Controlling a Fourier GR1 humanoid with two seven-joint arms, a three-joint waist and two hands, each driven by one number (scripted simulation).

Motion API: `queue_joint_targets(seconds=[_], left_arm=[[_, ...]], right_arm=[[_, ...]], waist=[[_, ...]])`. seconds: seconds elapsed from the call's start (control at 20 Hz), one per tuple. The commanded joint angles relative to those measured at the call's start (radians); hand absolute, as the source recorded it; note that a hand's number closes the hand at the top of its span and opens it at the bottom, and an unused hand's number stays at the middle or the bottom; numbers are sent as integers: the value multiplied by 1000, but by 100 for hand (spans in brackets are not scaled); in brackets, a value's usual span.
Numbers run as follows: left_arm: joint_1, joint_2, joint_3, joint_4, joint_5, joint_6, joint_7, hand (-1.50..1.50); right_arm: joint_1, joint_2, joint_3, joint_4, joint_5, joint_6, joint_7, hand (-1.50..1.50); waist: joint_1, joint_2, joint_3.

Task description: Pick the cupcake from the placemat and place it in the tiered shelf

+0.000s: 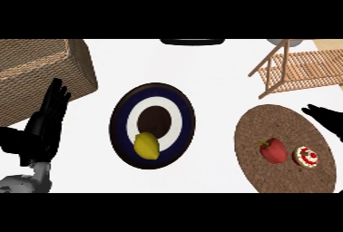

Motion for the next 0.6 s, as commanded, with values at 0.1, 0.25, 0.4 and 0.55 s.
queue_joint_targets(seconds=[0.1, 0.25, 0.4, 0.55], left_arm=[[-17, -64, 0, 52, -59, -2, -20, 0], [20, -36, 52, -53, -51, -33, 51, 0], [16, -28, 75, -68, -57, -65, 79, 0], [28, -100, 57, -22, -110, -42, 25, 0]], right_arm=[[92, 41, -18, 68, 172, -54, -105, -150], [45, 103, -24, 121, 193, -25, -136, -150], [-19, 137, -18, 226, 245, -30, -172, -150], [59, 162, -41, 206, 286, -61, -242, -150]], waist=[[-11, -1, 0], [-4, -1, 0], [-1, 0, 0], [-6, -1, 0]])
